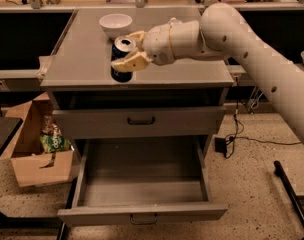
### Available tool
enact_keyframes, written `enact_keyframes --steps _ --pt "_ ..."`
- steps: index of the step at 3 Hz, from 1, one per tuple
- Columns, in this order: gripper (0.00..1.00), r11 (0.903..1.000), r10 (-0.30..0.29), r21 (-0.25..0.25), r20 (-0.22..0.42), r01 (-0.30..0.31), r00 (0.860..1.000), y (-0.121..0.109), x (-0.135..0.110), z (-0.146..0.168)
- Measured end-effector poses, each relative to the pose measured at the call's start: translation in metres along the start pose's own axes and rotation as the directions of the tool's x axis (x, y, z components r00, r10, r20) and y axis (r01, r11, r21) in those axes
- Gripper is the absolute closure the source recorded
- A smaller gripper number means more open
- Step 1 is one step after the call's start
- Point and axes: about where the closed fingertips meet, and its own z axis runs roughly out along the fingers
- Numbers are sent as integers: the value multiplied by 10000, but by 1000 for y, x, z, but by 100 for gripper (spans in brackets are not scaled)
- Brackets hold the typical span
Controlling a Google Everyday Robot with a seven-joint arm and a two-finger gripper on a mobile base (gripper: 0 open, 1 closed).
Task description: Place pepsi can into middle drawer
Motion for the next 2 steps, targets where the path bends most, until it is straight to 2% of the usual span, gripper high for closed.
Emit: enact_keyframes --steps 1,2 --pt "100 9929 -303 -1158 -328 263 9990 77 11 13" --pt "100 9878 -173 -1556 -752 54 9970 123 36 28"
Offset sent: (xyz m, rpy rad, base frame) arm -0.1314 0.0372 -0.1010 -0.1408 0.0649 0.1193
